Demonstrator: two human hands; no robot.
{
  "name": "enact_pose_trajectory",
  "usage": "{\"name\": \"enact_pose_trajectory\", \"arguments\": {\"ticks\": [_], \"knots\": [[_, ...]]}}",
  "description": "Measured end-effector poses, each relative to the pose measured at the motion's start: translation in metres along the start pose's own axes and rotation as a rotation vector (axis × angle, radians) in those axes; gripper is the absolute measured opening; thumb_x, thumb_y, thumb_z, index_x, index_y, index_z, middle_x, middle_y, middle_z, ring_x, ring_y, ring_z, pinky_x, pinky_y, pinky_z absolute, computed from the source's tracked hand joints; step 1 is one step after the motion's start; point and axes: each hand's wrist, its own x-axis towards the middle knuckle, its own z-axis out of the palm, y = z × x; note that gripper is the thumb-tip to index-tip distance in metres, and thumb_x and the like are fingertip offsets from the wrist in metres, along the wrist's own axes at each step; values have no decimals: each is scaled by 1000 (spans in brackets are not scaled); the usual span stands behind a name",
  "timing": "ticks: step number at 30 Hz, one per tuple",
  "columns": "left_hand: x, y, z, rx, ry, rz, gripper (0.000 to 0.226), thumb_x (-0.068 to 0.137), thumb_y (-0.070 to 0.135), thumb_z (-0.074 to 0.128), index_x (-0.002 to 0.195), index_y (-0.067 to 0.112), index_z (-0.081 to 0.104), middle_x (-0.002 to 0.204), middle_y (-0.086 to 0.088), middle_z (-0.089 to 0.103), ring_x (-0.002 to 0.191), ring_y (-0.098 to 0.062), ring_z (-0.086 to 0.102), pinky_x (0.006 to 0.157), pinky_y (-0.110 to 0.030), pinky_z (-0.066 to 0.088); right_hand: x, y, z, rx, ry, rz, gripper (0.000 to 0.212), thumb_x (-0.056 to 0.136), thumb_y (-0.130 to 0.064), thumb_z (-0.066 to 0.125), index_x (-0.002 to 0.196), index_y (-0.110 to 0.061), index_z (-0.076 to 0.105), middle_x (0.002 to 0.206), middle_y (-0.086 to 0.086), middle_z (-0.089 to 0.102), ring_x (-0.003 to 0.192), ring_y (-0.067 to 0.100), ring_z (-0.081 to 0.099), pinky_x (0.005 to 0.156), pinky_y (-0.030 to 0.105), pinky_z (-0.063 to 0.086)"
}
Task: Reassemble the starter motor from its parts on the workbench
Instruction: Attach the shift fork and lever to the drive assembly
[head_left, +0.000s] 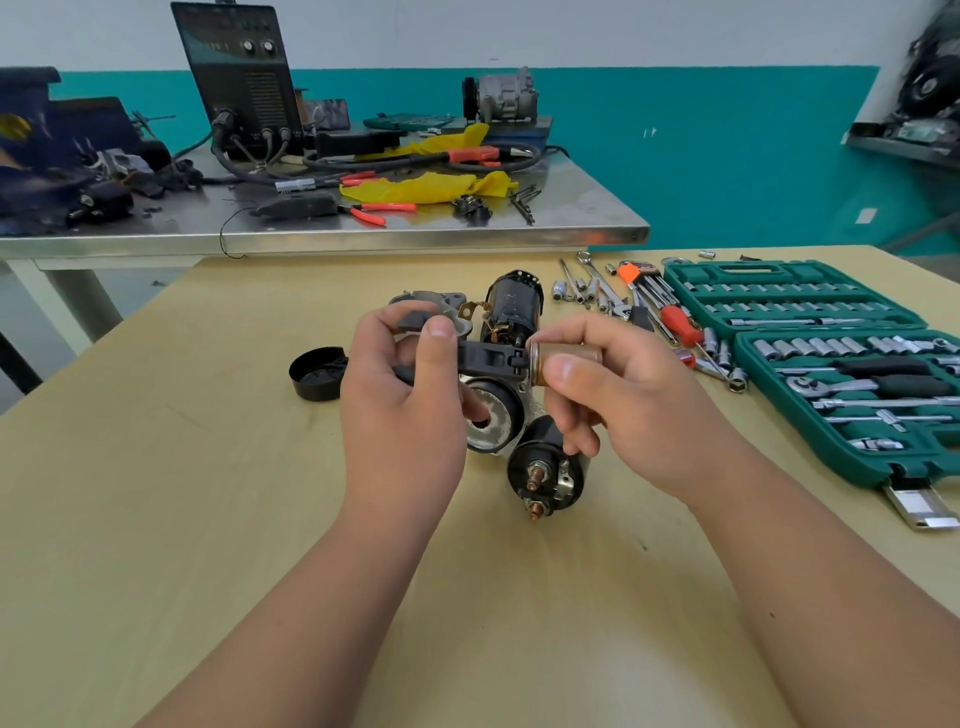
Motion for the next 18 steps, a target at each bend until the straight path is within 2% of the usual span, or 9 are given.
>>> {"name": "enact_pose_trajectory", "arguments": {"ticks": [6,10,13,18], "knots": [[2,0,-4,56,53,41,12,100,22,50,95,33,52,71,-5,65,49,-12,60,48,-15,45,0,-2,-2,-102,146,-48,20,74,-38,62,88,-23,64,47,-4,54,41,7,48,44,21,43],[-1,0,-4,154,24,118,9,96,34,49,94,43,48,77,3,66,65,-20,64,55,-13,43,0,0,-3,-140,134,-57,9,80,-32,61,86,-26,65,48,-3,55,42,7,50,43,18,42],[-2,0,-3,163,12,135,6,94,37,48,95,43,48,77,3,66,66,-21,64,56,-15,44,0,2,-1,-151,101,-47,7,78,-38,62,82,-32,65,49,-4,56,43,8,51,44,18,42],[-2,1,-2,167,19,151,5,94,37,48,95,42,48,77,6,65,65,-20,64,57,-18,45,1,1,1,-148,130,-26,9,79,-40,60,78,-32,65,48,-2,55,42,7,49,43,17,41]]}}
